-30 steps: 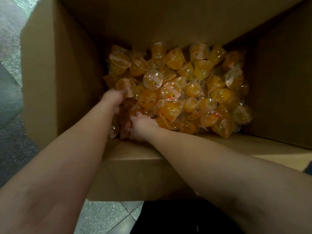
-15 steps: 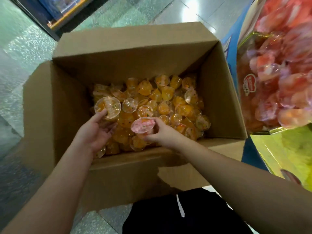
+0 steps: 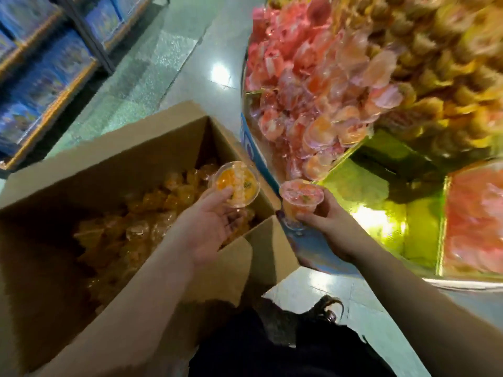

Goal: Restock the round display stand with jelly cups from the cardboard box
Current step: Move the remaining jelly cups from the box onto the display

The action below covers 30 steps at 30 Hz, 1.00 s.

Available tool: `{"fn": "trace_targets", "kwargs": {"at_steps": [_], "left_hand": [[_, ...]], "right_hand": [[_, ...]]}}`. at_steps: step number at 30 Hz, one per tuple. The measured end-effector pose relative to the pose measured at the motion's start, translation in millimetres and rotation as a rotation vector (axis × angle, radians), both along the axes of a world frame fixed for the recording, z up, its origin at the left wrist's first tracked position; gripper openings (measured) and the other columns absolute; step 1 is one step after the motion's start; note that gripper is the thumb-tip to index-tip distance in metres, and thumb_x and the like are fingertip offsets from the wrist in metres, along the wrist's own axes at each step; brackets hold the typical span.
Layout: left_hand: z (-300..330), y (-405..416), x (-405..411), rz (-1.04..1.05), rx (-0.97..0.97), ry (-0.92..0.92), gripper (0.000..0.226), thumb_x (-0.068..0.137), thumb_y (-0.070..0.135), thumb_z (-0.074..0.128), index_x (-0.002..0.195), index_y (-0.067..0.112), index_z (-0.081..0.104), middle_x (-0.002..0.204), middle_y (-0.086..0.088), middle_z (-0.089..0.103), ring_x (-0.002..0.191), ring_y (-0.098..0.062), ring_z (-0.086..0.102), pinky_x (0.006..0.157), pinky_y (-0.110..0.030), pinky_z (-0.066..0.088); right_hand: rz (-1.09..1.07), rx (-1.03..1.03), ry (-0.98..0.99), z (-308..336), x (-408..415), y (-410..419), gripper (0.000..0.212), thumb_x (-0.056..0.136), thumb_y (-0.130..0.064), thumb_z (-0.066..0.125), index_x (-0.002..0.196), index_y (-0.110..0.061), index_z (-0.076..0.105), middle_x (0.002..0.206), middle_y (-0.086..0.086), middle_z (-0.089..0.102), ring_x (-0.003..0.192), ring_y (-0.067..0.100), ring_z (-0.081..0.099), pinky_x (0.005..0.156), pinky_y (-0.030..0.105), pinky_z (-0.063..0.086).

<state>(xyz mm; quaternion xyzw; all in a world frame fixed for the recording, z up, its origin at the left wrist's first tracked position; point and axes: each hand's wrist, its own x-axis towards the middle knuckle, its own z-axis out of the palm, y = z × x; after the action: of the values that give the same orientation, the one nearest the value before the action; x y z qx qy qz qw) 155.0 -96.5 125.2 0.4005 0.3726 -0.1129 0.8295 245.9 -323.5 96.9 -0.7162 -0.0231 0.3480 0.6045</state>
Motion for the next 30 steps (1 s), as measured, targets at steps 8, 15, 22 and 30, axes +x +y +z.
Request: {"fn": "trace_targets", "kwargs": {"at_steps": [8, 15, 22, 30], "left_hand": [[17.6, -212.7, 82.2, -0.229, -0.101, -0.009, 0.060, 0.073, 0.032, 0.063, 0.126, 0.006, 0.055, 0.088, -0.012, 0.064, 0.065, -0.018, 0.060, 0.061, -0.026, 0.048], [11.8, -385.8, 124.7, -0.344, -0.122, 0.049, 0.062, 0.070, 0.029, 0.068, 0.127, 0.010, 0.053, 0.093, -0.017, 0.065, 0.065, -0.020, 0.059, 0.053, -0.025, 0.050], [8.5, -443.8, 150.7, -0.386, -0.066, 0.105, 0.039, 0.084, 0.033, 0.061, 0.116, 0.010, 0.057, 0.089, -0.015, 0.064, 0.065, -0.019, 0.054, 0.055, -0.024, 0.045], [-5.6, -433.4, 166.5, -0.294, -0.014, 0.169, 0.026, 0.094, 0.032, 0.057, 0.113, 0.014, 0.056, 0.094, -0.020, 0.064, 0.068, -0.020, 0.052, 0.058, -0.024, 0.043]], "right_hand": [[-0.254, 0.015, -0.088, 28.8, 16.0, -229.9, 0.046, 0.083, 0.003, 0.069, 0.117, -0.024, 0.053, 0.110, -0.005, 0.070, 0.104, 0.005, 0.067, 0.095, 0.022, 0.051], [-0.341, -0.145, -0.100, 38.5, 21.5, -400.8, 0.045, 0.087, -0.026, 0.075, 0.121, -0.032, 0.046, 0.123, -0.017, 0.059, 0.101, 0.007, 0.065, 0.092, 0.029, 0.050], [-0.242, -0.625, -0.376, 44.7, 69.8, -455.9, 0.078, 0.083, -0.041, 0.076, 0.147, -0.021, 0.037, 0.137, 0.002, 0.051, 0.108, 0.017, 0.055, 0.082, 0.027, 0.039], [0.162, -1.068, -0.786, 41.5, 142.1, -423.7, 0.061, 0.082, -0.046, 0.072, 0.131, -0.018, 0.048, 0.128, 0.006, 0.054, 0.115, 0.027, 0.053, 0.090, 0.038, 0.046]]}}
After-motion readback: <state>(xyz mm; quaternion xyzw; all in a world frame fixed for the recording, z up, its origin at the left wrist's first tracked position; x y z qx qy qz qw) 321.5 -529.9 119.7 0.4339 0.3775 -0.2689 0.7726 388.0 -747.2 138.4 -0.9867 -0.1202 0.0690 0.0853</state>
